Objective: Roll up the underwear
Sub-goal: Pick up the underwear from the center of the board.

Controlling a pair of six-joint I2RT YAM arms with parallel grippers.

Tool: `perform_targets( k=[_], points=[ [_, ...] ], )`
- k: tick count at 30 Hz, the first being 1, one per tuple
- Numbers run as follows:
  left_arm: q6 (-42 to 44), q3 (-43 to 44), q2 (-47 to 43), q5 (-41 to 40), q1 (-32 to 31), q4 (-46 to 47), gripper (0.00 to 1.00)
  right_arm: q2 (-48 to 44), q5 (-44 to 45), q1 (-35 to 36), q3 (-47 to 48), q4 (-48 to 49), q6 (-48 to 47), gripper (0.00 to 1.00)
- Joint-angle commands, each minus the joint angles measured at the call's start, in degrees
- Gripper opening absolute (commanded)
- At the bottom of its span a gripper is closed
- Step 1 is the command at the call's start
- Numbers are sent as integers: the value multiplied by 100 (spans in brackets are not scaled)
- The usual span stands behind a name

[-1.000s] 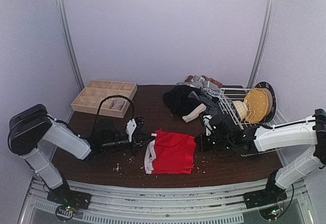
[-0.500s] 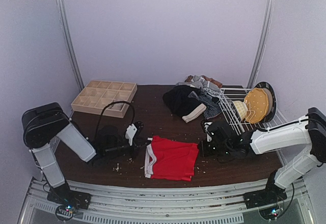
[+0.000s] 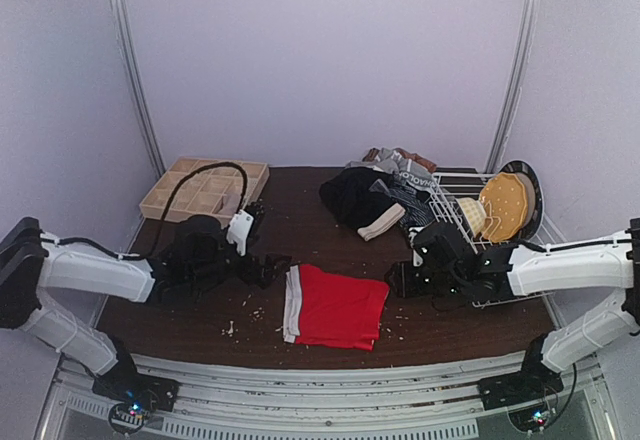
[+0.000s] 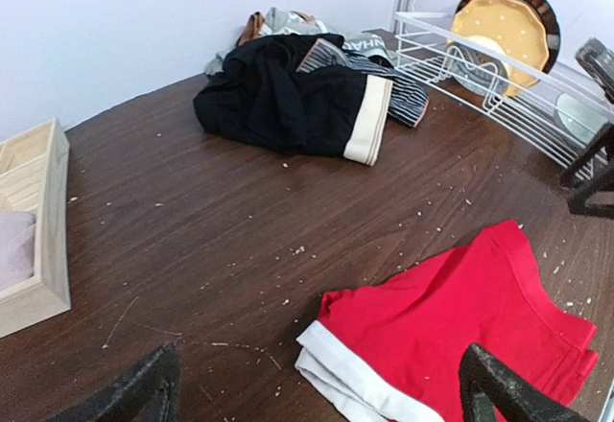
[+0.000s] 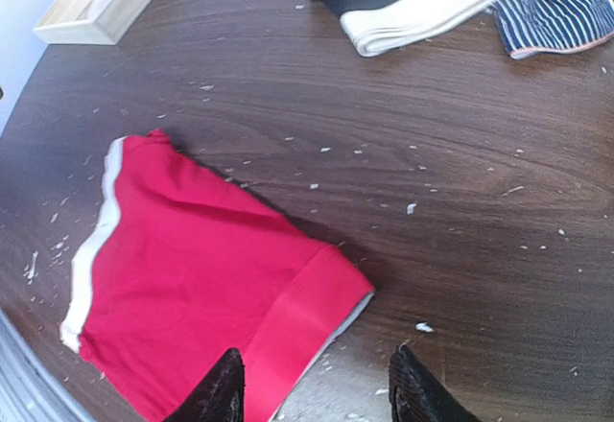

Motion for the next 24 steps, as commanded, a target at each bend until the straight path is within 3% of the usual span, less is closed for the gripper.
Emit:
perform_targets(
  k=[1,5,11,24],
  points=[
    [-1127,312,-838,-501,-184,-1998,98,-179,-88,559,186,-377,-134,48],
    [-2675,384,-1158,343,-298,-3555,98,145,198,1396,393,-696,-418,46],
    [-3791,317,-966,382,-1100,-4244,98,753,587,2144,625,-863,-780,52],
    [-4760,342,-260,848,-1247,-3610,98,1312,928,2383,898,-1216,-1686,78]
  ],
)
